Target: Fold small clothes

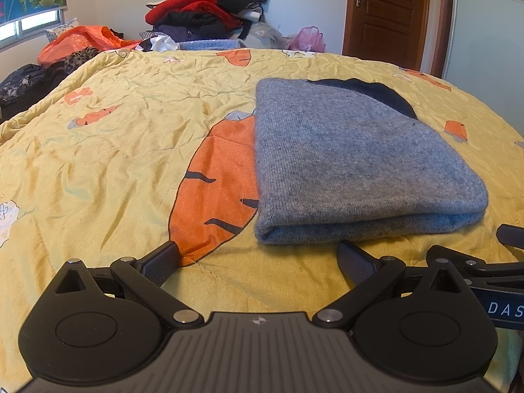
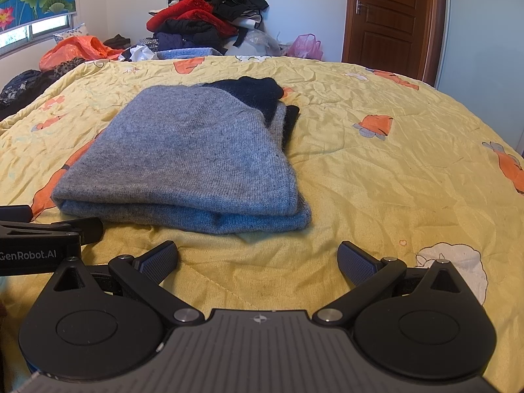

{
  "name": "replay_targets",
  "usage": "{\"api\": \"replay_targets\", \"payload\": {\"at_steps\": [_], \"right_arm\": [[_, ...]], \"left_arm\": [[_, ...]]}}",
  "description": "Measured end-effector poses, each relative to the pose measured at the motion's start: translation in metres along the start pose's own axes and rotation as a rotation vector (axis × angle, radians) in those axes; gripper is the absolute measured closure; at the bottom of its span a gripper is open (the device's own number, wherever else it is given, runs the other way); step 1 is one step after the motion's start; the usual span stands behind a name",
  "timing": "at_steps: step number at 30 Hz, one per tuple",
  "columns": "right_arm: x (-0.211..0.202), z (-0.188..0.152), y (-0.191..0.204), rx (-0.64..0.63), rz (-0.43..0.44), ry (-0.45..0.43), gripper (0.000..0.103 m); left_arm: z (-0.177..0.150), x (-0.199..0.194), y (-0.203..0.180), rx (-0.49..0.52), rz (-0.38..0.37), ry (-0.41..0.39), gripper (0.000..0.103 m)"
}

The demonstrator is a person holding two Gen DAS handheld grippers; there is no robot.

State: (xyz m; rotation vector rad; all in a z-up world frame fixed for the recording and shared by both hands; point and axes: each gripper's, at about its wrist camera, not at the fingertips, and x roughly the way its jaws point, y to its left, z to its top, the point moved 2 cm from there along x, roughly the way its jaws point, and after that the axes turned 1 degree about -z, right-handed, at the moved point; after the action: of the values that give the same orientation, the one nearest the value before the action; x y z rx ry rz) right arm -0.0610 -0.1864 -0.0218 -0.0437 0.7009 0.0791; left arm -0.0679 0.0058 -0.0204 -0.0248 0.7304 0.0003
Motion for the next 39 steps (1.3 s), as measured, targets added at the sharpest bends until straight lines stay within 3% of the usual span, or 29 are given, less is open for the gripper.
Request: {"api": "replay_targets", "payload": {"at_steps": [39], "right_arm": [[-0.0025, -0.0017, -0.0003, 0.011, -0.021, 0.004, 0.000]], "left_arm": [[0.0014, 0.0005, -0.0006, -0.001, 0.002, 0.012, 0.000]]}}
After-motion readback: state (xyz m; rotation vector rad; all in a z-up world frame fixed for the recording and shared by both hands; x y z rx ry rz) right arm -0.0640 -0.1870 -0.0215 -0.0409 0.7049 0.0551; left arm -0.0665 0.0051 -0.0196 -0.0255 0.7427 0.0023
